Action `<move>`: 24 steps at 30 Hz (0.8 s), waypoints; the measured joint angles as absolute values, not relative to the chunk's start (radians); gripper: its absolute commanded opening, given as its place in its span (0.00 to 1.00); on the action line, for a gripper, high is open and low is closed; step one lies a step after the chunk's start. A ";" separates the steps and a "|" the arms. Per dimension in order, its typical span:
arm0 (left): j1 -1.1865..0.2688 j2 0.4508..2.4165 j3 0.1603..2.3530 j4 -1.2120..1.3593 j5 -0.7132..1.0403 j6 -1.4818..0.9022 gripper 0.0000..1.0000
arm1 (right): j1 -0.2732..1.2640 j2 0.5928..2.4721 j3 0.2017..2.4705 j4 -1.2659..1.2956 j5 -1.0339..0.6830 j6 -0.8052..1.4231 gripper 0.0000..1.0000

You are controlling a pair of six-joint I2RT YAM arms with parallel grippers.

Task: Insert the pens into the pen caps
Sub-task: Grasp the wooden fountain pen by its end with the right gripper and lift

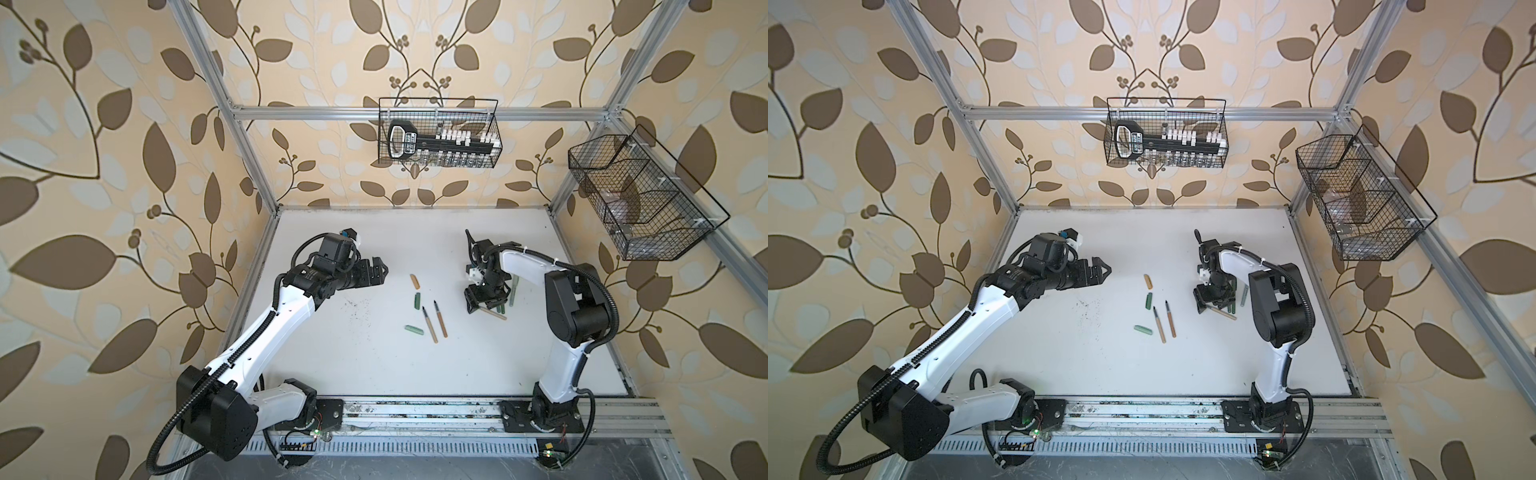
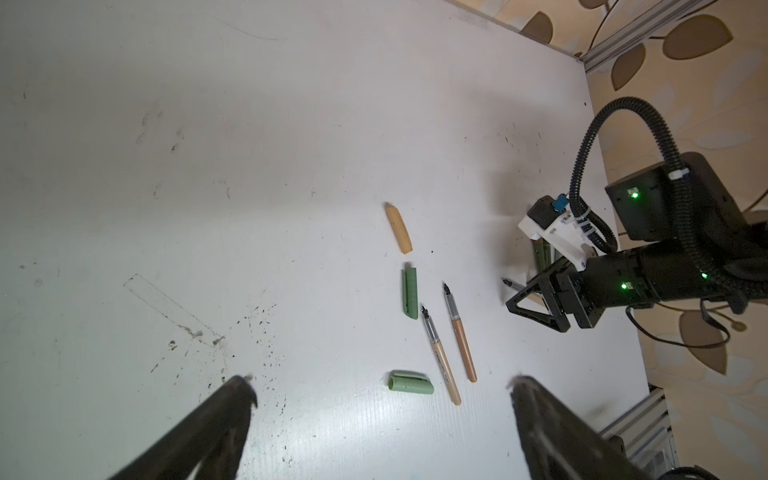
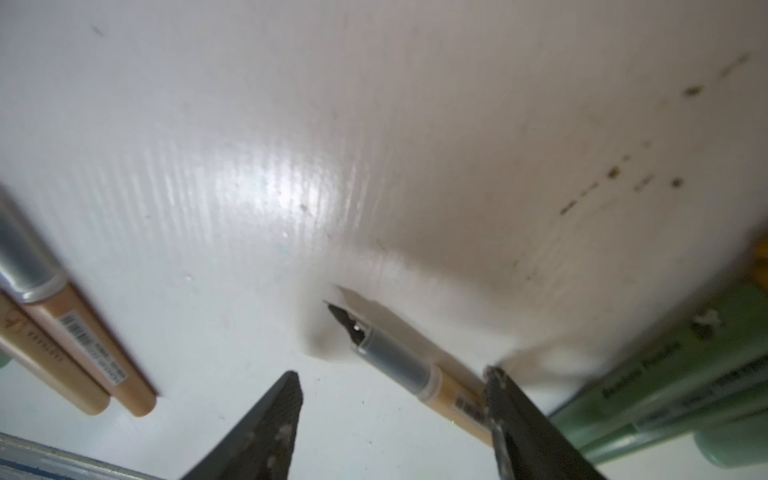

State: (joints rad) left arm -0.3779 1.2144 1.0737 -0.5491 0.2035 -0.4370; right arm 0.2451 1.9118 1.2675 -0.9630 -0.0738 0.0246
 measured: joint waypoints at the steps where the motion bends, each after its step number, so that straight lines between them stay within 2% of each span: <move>1: -0.378 1.219 1.078 -0.549 0.205 -0.437 0.99 | 0.247 1.912 1.267 -0.965 -0.062 0.025 0.64; 7: -0.378 1.239 1.104 -0.549 0.210 -0.433 0.99 | 0.264 1.912 1.262 -0.966 0.028 0.016 0.38; 16: -0.378 1.239 1.104 -0.549 0.210 -0.433 0.99 | 0.377 1.922 1.263 -0.974 0.027 0.002 0.15; 24: -0.393 1.240 1.085 -0.540 0.228 -0.453 0.99 | 0.428 1.986 1.362 -0.980 -0.060 0.018 0.13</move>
